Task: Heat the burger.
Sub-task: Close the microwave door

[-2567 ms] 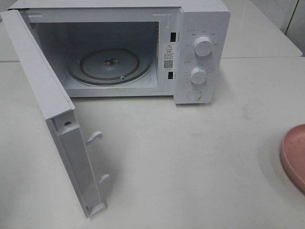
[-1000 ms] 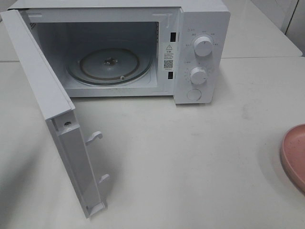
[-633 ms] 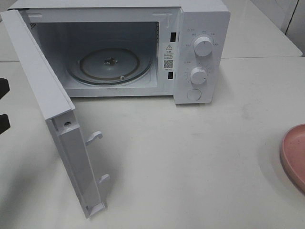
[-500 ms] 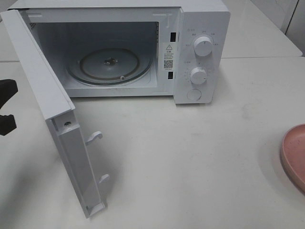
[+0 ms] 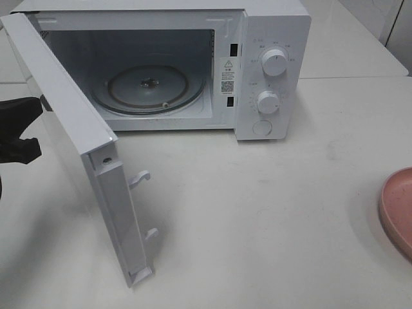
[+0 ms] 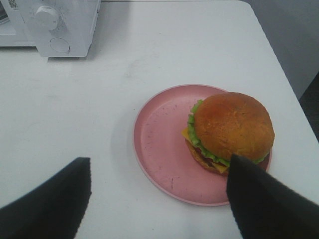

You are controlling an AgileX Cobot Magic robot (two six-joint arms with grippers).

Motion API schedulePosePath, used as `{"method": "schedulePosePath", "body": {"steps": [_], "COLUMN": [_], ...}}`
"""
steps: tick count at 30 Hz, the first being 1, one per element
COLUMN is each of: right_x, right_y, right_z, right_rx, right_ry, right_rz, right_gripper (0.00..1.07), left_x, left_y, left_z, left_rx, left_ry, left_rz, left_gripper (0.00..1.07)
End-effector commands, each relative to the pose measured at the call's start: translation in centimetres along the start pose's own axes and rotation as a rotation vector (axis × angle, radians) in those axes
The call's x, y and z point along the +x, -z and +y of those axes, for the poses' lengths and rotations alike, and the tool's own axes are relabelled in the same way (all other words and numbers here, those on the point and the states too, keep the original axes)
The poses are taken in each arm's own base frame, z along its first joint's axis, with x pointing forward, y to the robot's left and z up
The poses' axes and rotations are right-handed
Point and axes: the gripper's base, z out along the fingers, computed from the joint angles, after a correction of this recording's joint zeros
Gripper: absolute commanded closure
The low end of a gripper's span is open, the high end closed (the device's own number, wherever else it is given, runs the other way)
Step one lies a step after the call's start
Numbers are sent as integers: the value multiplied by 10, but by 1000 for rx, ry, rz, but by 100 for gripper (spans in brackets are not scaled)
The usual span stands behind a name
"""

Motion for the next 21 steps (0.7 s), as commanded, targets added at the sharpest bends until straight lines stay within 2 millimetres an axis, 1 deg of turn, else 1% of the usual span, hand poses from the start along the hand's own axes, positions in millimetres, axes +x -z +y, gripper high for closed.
{"method": "schedulePosePath", "body": {"steps": [1,4,6,7,9,10,11,14,16,17,18,19,21], "right_x": [2,2,2,2,2,2,2,2,2,2,2,2,2], "right_y": [2,2,2,2,2,2,2,2,2,2,2,2,2], "right_z": [0,0,0,0,0,0,0,0,0,0,0,0,0], "right_rx": [8,8,8,8,8,8,8,8,8,8,8,8,8], "right_ry": [3,3,3,3,3,3,3,3,3,3,3,3,3], "right_rz": [-31,-31,-31,-31,-31,-31,-31,-31,-31,-31,-31,-31,-31], "right_gripper": [32,32,32,32,32,32,32,32,32,32,32,32,32], "left_x": [-4,-4,-3,-3,-5,-5,-7,-7,-9,-9,-10,-10,-10], "left_y": [-11,-13,-26,-26,-36,-36,-42,-45,-58,-58,-64,-64,-73], "left_z": [-2,-3,-14,-14,-18,-18,-22,-26,-40,-40,-48,-48,-56], "left_rx": [9,5,17,17,-13,-13,-30,-27,-22,-22,-37,-37,-67], "left_ry": [36,42,13,13,33,33,47,48,31,31,37,37,46], "left_rz": [-33,-32,-30,-30,-45,-45,-56,-55,-63,-63,-68,-68,-66], "left_gripper": [107,107,107,107,107,107,107,107,107,107,107,107,107]}}
